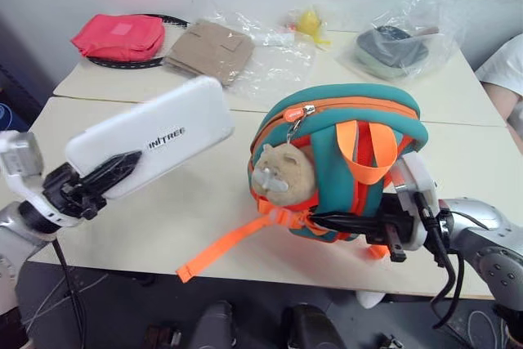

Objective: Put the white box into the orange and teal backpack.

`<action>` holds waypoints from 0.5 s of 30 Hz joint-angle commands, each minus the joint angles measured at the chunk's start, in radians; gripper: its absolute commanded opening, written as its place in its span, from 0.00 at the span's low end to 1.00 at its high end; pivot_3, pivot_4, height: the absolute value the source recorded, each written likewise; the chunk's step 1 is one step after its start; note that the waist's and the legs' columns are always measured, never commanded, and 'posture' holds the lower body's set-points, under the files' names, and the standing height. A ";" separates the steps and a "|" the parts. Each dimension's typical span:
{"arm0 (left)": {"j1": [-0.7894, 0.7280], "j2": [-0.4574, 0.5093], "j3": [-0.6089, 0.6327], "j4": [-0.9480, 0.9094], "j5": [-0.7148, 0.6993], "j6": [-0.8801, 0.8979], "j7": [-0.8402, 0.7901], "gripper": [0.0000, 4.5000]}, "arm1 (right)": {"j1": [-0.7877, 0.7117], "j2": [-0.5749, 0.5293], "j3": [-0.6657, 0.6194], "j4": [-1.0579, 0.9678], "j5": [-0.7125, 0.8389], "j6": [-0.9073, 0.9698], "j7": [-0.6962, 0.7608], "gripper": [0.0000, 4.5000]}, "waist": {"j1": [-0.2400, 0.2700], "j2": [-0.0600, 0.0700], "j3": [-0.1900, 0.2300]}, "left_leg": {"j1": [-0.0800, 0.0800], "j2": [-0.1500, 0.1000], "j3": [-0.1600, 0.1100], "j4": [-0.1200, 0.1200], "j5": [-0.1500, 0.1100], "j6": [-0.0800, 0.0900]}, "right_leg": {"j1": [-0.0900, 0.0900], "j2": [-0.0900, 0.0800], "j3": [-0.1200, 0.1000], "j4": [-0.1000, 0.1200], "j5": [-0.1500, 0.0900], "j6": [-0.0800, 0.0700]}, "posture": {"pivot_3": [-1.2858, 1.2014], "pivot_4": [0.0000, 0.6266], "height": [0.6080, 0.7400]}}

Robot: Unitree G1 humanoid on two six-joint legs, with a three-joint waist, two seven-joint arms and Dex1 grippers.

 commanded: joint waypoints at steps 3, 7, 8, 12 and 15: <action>-0.048 0.027 -0.127 -0.066 0.020 -0.044 -0.057 0.27 | -0.036 0.028 0.014 0.000 -0.024 -0.014 -0.002 0.00 | 0.001 0.000 0.000 | 0.000 -0.001 0.000 0.000 0.000 0.000 | 0.000 0.000 0.000 0.000 0.000 0.000 | 0.52 0.24 1.00; -0.134 0.029 -0.277 -0.004 0.142 -0.106 -0.096 0.27 | -0.044 0.034 0.036 0.011 -0.063 -0.024 0.018 0.00 | 0.002 0.000 0.000 | -0.001 -0.001 0.000 0.000 0.000 0.000 | 0.000 0.000 -0.001 0.001 0.000 0.000 | 0.52 0.24 1.00; -0.158 0.032 -0.320 0.027 0.194 -0.137 -0.116 0.27 | -0.046 0.036 0.038 0.013 -0.069 -0.025 0.021 0.00 | 0.002 0.000 0.000 | -0.001 -0.001 0.000 0.000 0.000 0.000 | 0.000 0.000 -0.001 0.001 0.000 0.000 | 0.52 0.24 1.00; -0.281 0.027 -0.465 0.134 0.360 -0.255 -0.175 0.27 | -0.043 0.035 0.042 0.012 -0.077 -0.026 0.029 0.00 | 0.004 0.000 0.000 | -0.001 -0.001 0.000 0.001 0.001 0.000 | -0.001 0.001 -0.001 0.001 0.000 0.000 | 0.52 0.24 1.00; -0.395 0.036 -0.613 0.172 0.461 -0.291 -0.257 0.27 | -0.039 0.028 0.040 0.011 -0.078 -0.021 0.038 0.00 | 0.012 0.000 0.000 | -0.002 -0.001 0.000 0.001 0.001 0.000 | -0.001 0.001 -0.001 0.002 0.000 0.000 | 0.52 0.24 1.00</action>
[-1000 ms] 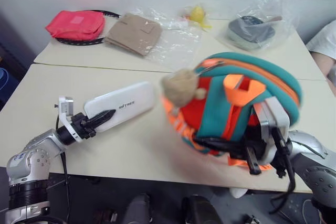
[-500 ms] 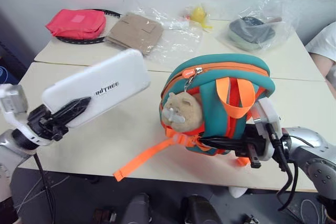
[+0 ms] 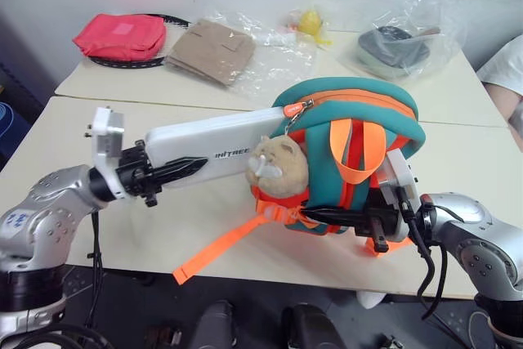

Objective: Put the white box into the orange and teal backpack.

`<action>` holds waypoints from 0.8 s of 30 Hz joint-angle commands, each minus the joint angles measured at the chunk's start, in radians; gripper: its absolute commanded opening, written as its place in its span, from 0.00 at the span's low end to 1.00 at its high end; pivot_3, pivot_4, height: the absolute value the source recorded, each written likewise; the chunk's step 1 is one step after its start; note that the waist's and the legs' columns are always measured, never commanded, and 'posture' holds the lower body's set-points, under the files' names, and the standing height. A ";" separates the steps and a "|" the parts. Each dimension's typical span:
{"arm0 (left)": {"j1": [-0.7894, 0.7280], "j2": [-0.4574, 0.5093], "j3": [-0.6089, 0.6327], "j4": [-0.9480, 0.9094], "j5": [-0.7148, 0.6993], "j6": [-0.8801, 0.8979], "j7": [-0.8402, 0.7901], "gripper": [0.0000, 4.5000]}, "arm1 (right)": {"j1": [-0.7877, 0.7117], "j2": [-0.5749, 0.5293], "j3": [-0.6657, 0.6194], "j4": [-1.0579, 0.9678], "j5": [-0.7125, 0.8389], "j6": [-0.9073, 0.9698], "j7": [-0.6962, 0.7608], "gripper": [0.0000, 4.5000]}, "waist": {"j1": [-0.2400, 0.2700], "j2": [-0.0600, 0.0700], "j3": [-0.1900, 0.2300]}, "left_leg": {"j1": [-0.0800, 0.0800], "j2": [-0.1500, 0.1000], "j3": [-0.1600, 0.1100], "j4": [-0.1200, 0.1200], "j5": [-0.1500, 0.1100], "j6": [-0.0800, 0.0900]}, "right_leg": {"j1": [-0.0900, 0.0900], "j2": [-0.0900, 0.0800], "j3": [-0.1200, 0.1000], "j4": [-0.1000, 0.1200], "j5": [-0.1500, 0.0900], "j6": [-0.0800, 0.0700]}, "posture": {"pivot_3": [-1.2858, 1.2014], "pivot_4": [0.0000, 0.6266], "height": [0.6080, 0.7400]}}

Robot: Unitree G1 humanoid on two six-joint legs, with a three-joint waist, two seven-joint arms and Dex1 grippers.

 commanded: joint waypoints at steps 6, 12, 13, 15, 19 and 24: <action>-0.362 -0.121 -0.338 0.150 0.224 -0.071 -0.149 0.27 | -0.020 0.015 0.000 -0.018 -0.020 -0.027 0.018 0.00 | 0.020 0.000 0.000 | -0.001 -0.001 0.000 0.001 0.000 0.000 | 0.000 0.000 0.000 0.002 0.000 0.001 | 0.52 0.24 1.00; -0.586 -0.358 -0.470 0.415 0.404 -0.185 -0.124 0.27 | -0.025 0.041 -0.009 -0.053 0.002 -0.001 -0.026 0.00 | 0.020 0.000 0.000 | -0.004 -0.001 0.000 0.002 0.001 0.001 | -0.002 0.001 -0.001 0.003 0.001 0.002 | 0.52 0.24 1.00; -0.603 -0.388 -0.477 0.437 0.412 -0.177 -0.121 0.27 | -0.018 0.037 -0.007 -0.058 -0.006 -0.003 -0.024 0.00 | 0.020 0.000 0.000 | -0.004 -0.001 0.000 0.002 0.001 0.001 | -0.002 0.001 -0.001 0.003 0.001 0.002 | 0.52 0.24 1.00; -0.615 -0.431 -0.490 0.473 0.451 -0.196 -0.104 0.27 | 0.000 0.036 -0.006 -0.067 -0.016 -0.008 -0.027 0.00 | 0.019 0.000 0.000 | -0.004 -0.001 0.000 0.002 0.001 0.001 | -0.002 0.002 -0.001 0.003 0.001 0.002 | 0.52 0.24 1.00; -0.592 -0.474 -0.445 0.495 0.478 -0.257 -0.059 0.55 | 0.019 0.044 -0.001 -0.083 -0.034 -0.017 -0.041 0.00 | 0.019 0.000 0.000 | -0.003 -0.001 0.000 0.002 0.002 0.000 | -0.002 0.002 -0.001 0.003 0.001 0.002 | 0.52 0.24 1.00; -0.497 -0.328 -0.323 0.409 0.401 -0.240 -0.173 0.85 | 0.038 0.056 -0.008 -0.097 -0.038 -0.022 -0.065 0.00 | 0.006 0.000 0.000 | -0.002 0.000 0.000 0.002 0.003 -0.001 | -0.002 0.002 -0.001 0.003 0.001 0.002 | 0.52 0.24 1.00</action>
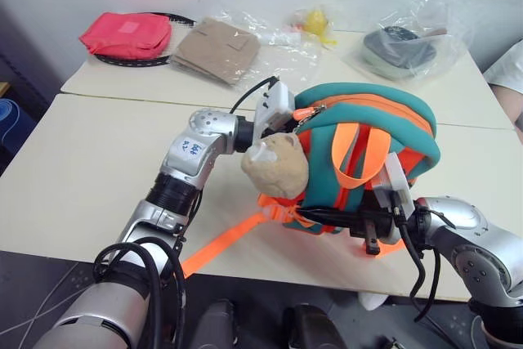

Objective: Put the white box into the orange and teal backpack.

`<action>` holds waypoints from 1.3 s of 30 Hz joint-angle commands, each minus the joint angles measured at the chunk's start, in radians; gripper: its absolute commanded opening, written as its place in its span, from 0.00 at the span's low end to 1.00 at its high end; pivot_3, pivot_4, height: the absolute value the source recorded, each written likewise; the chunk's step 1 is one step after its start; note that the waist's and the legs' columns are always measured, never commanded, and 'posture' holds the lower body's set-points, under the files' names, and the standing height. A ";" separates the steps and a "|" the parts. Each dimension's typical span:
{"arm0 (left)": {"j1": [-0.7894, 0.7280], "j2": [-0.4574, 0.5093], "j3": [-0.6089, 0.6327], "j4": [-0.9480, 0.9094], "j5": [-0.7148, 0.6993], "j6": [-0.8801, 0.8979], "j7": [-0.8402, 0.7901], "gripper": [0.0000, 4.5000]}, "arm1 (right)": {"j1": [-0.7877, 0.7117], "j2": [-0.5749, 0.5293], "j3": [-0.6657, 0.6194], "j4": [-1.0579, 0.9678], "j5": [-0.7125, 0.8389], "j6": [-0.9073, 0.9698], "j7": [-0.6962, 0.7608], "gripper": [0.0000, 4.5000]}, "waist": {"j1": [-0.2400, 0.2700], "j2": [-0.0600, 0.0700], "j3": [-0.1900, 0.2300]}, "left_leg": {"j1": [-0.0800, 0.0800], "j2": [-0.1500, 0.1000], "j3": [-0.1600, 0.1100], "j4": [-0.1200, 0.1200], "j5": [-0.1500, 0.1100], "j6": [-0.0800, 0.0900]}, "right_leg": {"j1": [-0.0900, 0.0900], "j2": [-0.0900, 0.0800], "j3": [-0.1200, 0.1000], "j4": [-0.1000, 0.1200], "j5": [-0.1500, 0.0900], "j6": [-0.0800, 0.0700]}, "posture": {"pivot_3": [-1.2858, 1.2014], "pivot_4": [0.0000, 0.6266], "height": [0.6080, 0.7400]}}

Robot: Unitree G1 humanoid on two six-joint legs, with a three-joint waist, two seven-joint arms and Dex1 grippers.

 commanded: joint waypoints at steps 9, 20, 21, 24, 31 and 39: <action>0.163 0.420 0.191 -0.183 -0.127 0.009 -0.321 0.99 | 0.013 0.019 -0.013 -0.018 -0.005 -0.032 -0.015 0.00 | -0.017 0.001 0.000 | 0.000 0.001 -0.001 -0.002 0.001 -0.002 | 0.000 0.001 0.000 0.001 0.000 0.000 | 0.52 0.24 1.00; 0.341 0.266 0.260 -0.647 -0.290 0.108 0.013 0.99 | -0.030 0.033 -0.018 0.017 0.020 -0.018 -0.014 0.00 | 0.003 0.001 0.001 | -0.001 -0.001 -0.005 0.000 0.000 0.000 | 0.002 -0.001 0.000 -0.001 0.000 0.000 | 0.52 0.24 1.00; 0.337 0.232 0.247 -0.648 -0.267 0.087 0.052 0.99 | -0.034 0.032 -0.015 0.021 0.017 -0.018 -0.009 0.00 | 0.003 0.001 0.001 | 0.000 -0.001 -0.005 0.000 0.001 0.000 | 0.002 0.000 0.000 -0.001 0.000 0.000 | 0.52 0.24 1.00; 0.323 0.174 0.228 -0.632 -0.213 0.037 0.127 0.99 | -0.044 0.029 -0.010 0.028 0.011 -0.018 0.000 0.00 | 0.003 0.001 0.001 | 0.000 -0.001 -0.005 0.000 0.001 0.000 | 0.002 0.000 0.000 0.000 0.000 0.000 | 0.52 0.24 1.00; 0.329 0.135 0.217 -0.634 -0.211 0.010 0.169 0.55 | -0.052 0.030 -0.006 0.033 0.001 -0.018 0.005 0.00 | 0.005 0.001 0.001 | 0.000 0.000 -0.005 -0.001 0.001 0.000 | 0.002 0.001 0.000 0.000 0.000 0.000 | 0.52 0.24 1.00; 0.296 0.350 0.427 -0.465 -0.295 0.079 0.115 0.28 | -0.022 0.030 -0.018 0.018 -0.012 -0.024 -0.017 0.00 | -0.001 0.001 0.001 | 0.000 0.000 -0.005 -0.001 0.002 -0.002 | 0.001 0.001 0.000 0.000 0.000 0.000 | 0.52 0.24 1.00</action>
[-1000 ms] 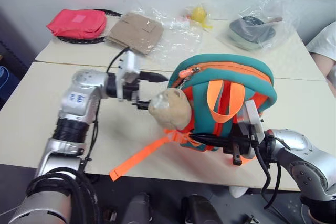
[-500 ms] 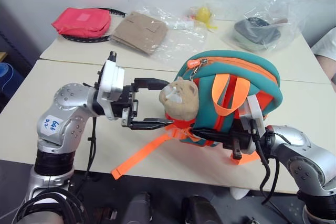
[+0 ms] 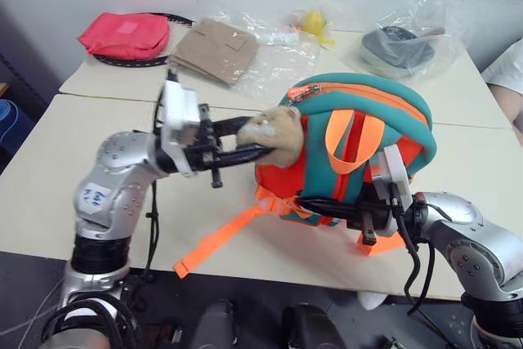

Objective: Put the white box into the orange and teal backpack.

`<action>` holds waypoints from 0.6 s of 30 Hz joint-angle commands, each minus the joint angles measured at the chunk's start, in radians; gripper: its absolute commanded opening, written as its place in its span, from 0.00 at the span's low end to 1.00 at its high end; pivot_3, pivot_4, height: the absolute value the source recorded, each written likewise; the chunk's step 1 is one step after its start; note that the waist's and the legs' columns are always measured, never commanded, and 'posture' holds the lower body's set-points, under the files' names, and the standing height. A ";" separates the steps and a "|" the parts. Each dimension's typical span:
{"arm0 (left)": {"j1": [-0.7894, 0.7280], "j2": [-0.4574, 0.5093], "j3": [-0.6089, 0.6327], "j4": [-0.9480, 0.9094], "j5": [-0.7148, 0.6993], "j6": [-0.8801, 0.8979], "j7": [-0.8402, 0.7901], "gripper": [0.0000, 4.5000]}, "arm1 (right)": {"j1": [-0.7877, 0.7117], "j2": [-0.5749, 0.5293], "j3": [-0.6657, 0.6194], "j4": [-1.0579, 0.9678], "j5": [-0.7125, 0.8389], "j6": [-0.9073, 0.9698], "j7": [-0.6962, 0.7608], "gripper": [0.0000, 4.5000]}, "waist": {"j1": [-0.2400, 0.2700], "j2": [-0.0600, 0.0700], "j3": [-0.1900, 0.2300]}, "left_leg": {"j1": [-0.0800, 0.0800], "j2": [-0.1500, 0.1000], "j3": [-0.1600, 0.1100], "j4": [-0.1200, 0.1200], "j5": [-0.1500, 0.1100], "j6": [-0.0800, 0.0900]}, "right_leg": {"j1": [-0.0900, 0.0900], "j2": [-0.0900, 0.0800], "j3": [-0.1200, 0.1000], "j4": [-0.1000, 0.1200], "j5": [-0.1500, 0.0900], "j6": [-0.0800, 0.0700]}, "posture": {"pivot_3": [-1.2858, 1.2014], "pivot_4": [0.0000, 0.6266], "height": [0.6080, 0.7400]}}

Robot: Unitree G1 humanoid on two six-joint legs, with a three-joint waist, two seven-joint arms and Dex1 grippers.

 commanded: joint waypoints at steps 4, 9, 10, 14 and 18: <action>-0.008 0.095 0.034 0.280 0.154 -0.165 -0.035 0.28 | 0.017 0.002 -0.014 -0.043 0.000 -0.017 -0.015 0.00 | 0.004 0.000 0.000 | 0.001 -0.001 0.000 0.000 0.000 0.001 | 0.001 -0.001 0.000 0.000 0.000 0.000 | 0.52 0.24 1.00; 0.042 0.003 -0.067 0.475 0.274 -0.285 -0.021 0.28 | 0.025 0.009 -0.013 -0.051 -0.002 -0.020 -0.033 0.00 | 0.005 0.000 0.000 | 0.000 -0.001 0.000 0.000 0.000 0.001 | 0.001 -0.001 0.000 0.001 0.000 0.000 | 0.52 0.24 1.00; 0.061 -0.009 -0.108 0.482 0.305 -0.315 -0.043 0.28 | 0.026 0.009 -0.014 -0.052 -0.001 -0.020 -0.036 0.00 | 0.004 0.000 0.000 | 0.000 -0.001 0.000 0.000 -0.001 0.001 | 0.000 -0.001 0.000 0.002 0.000 0.000 | 0.52 0.24 1.00; 0.108 -0.090 -0.216 0.527 0.375 -0.395 -0.063 0.28 | 0.031 0.013 -0.016 -0.055 0.002 -0.018 -0.051 0.00 | 0.004 0.000 0.000 | 0.000 -0.001 0.000 0.000 -0.001 0.001 | 0.000 -0.001 0.000 0.002 0.000 0.000 | 0.52 0.24 1.00; 0.153 -0.137 -0.247 0.508 0.396 -0.379 -0.044 0.34 | 0.057 0.045 -0.035 -0.048 0.028 -0.009 -0.101 0.00 | 0.006 0.000 0.000 | 0.000 -0.001 0.000 0.001 -0.001 0.001 | 0.001 -0.001 0.000 0.001 0.000 0.000 | 0.52 0.24 1.00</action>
